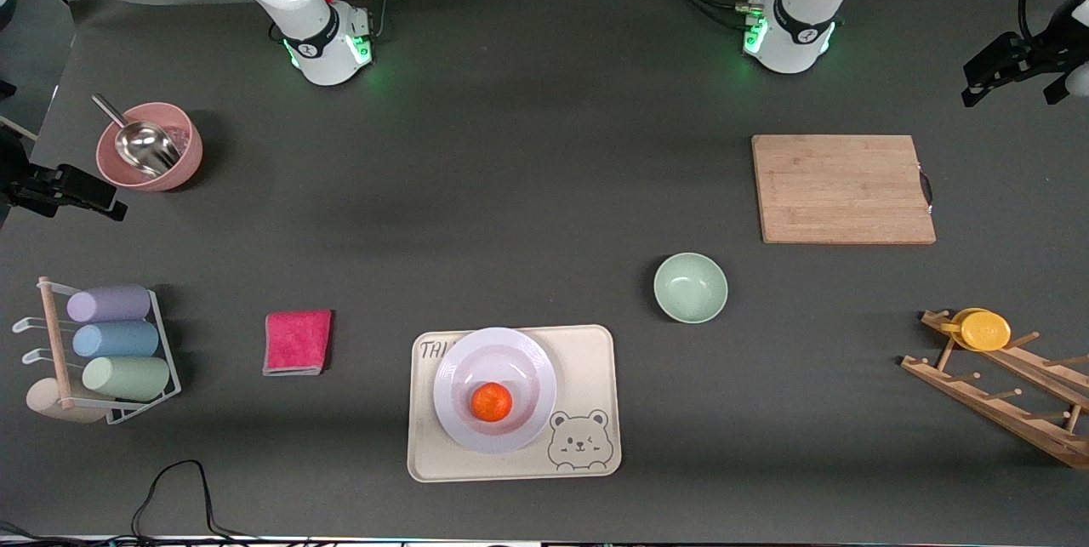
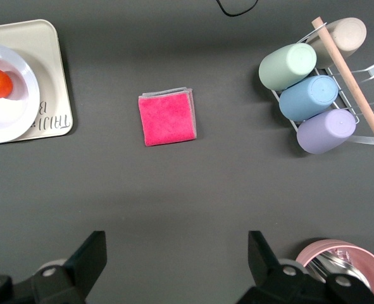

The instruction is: Place orange and plate with both arms

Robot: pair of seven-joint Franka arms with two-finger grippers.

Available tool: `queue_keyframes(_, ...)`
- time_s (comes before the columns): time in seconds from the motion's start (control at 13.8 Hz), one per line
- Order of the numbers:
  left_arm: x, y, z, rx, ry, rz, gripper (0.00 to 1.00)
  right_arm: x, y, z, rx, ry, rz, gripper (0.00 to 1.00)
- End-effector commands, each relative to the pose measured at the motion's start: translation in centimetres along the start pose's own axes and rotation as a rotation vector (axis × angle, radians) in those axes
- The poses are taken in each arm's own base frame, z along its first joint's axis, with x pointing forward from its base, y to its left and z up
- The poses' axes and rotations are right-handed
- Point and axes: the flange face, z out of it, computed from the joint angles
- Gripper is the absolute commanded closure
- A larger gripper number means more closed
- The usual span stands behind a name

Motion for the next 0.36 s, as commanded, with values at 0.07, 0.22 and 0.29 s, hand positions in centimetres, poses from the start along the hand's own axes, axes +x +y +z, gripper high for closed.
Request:
queue_keyframes(0.07, -0.35, 0.4, 0.04, -0.006, -0.006, 0.009, 0.0, 0.25, -0.17, -0.42, -0.026, -0.011, -0.01, 0.0)
queue_keyframes(0.22, -0.27, 0.86, 0.07, -0.003, -0.006, 0.018, 0.0, 0.29, -0.17, -0.4, -0.026, -0.011, -0.01, 0.0)
queue_keyframes(0.29, -0.23, 1.05, 0.12, -0.004, -0.007, 0.021, 0.0, 0.29, -0.17, -0.4, -0.026, -0.011, -0.01, 0.0)
